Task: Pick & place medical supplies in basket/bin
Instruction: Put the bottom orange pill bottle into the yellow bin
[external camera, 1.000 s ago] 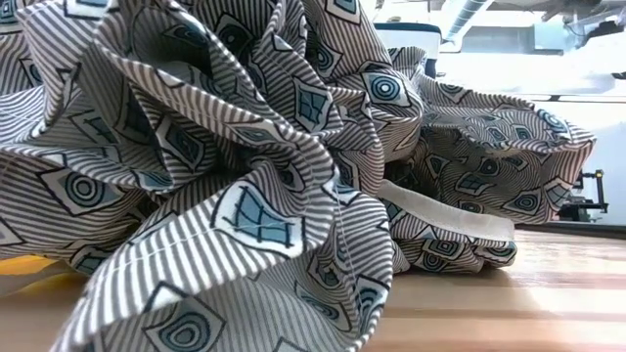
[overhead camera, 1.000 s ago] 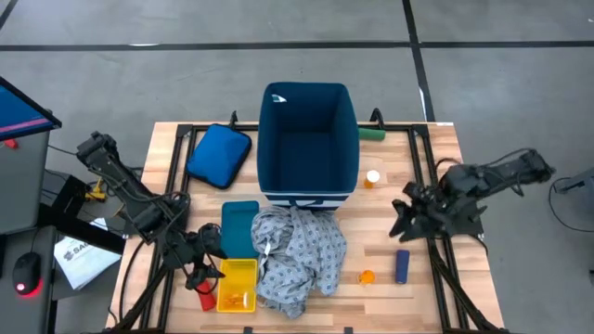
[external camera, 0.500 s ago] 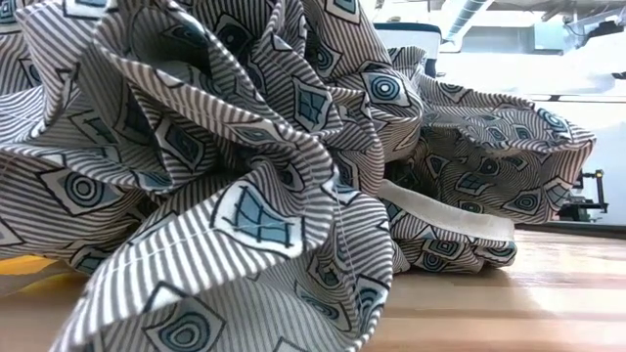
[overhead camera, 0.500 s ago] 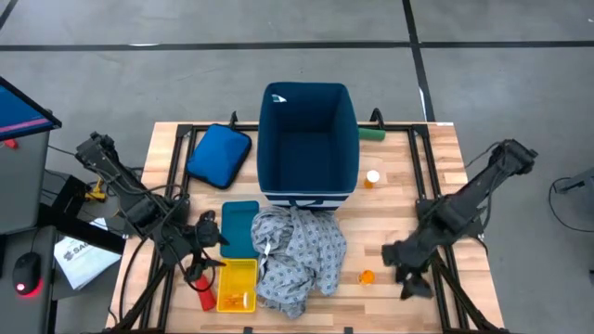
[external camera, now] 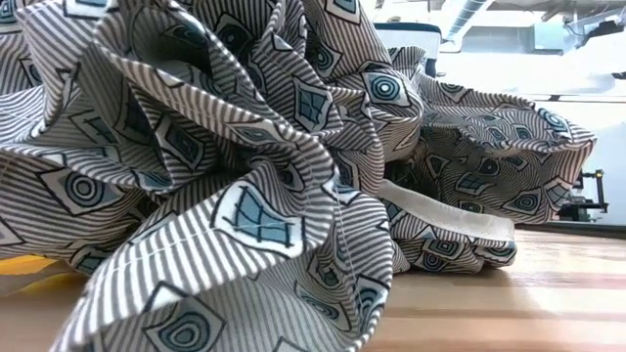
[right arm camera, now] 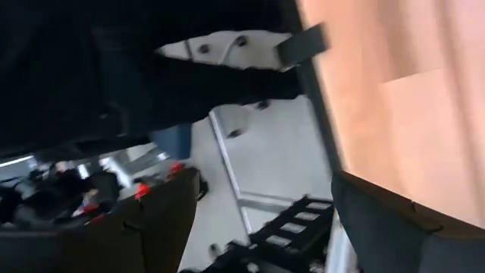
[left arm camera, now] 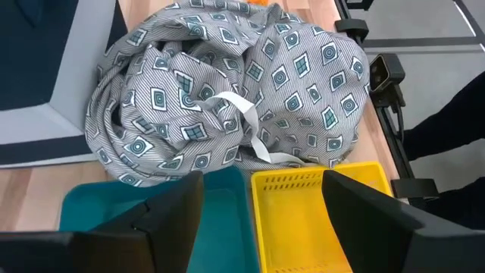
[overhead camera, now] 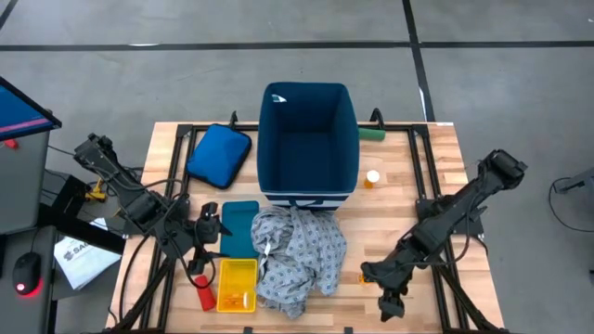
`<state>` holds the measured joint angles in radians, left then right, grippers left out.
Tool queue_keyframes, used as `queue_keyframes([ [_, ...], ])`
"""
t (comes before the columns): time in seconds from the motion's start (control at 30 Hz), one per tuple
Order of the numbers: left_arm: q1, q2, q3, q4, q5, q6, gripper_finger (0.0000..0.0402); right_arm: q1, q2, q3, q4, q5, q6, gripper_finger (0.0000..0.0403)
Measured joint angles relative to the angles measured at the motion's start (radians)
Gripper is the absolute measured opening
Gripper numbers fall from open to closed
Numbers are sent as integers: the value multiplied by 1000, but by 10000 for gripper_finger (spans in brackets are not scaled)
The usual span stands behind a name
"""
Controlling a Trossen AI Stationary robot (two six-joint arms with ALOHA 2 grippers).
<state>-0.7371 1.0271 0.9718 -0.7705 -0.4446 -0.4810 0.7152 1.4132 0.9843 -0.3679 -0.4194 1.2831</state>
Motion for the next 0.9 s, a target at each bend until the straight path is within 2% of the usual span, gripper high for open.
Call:
queue_keyframes([
  [0.13,-4,0,0,0,-1,6,261,13,-13,95,-107,6,-4,297],
  [0.2,-4,0,0,0,-6,11,259,18,-16,172,-191,44,-46,297],
  [0.3,-4,0,0,0,-21,40,258,16,2,289,-360,104,-172,297],
  [0.47,-4,-2,0,1,-42,58,259,-21,83,416,-650,107,-382,297],
  [0.73,-4,-3,0,0,-123,93,259,-28,196,428,-647,131,-710,297],
  [0.83,-4,-3,0,0,-153,93,258,-36,253,424,-679,200,-733,297],
  [0.9,-4,-3,0,0,-161,91,256,-35,253,421,-678,297,-743,297],
])
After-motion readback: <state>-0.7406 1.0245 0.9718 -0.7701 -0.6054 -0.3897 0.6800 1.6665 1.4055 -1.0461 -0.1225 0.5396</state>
